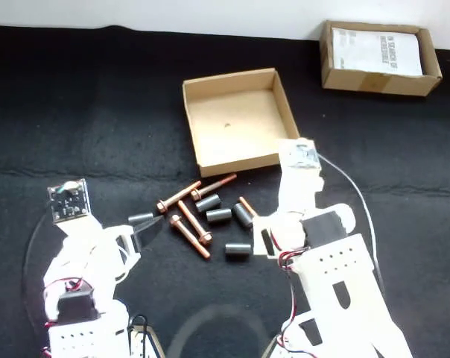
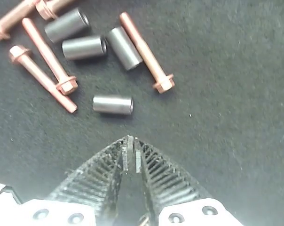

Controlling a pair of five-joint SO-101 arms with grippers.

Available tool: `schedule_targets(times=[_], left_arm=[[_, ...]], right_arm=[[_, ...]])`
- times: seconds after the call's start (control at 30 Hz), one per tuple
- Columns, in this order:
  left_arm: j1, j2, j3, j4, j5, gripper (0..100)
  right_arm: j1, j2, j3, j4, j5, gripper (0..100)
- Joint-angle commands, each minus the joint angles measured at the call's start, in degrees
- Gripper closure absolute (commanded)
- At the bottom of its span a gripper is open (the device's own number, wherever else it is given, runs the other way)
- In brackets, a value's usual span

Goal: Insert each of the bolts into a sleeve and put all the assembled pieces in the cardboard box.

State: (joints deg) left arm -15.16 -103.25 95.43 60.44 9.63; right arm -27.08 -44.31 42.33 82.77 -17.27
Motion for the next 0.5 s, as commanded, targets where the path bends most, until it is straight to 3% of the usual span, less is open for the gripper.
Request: schedule_targets(times=[0.0,0.17,0.3,0.47], left_arm=[[0.57,-0.22,1.63,-3.87,0.53,56],[0.48,-0.22,-0.84,-9.49,0.44,56],[-1.1,-0.13,-10.42,-13.98,0.0,56],[-1.36,6.55,-23.43,-18.64,-6.95,56]], right_arm=[[-0.57,0.31,-0.04,-2.24,-0.18,98.9],[-0.66,1.71,1.1,-6.99,-0.09,98.8],[-0.66,6.02,3.56,-9.54,-0.09,98.8],[-0.66,8.84,3.3,-11.82,-0.09,98.8]])
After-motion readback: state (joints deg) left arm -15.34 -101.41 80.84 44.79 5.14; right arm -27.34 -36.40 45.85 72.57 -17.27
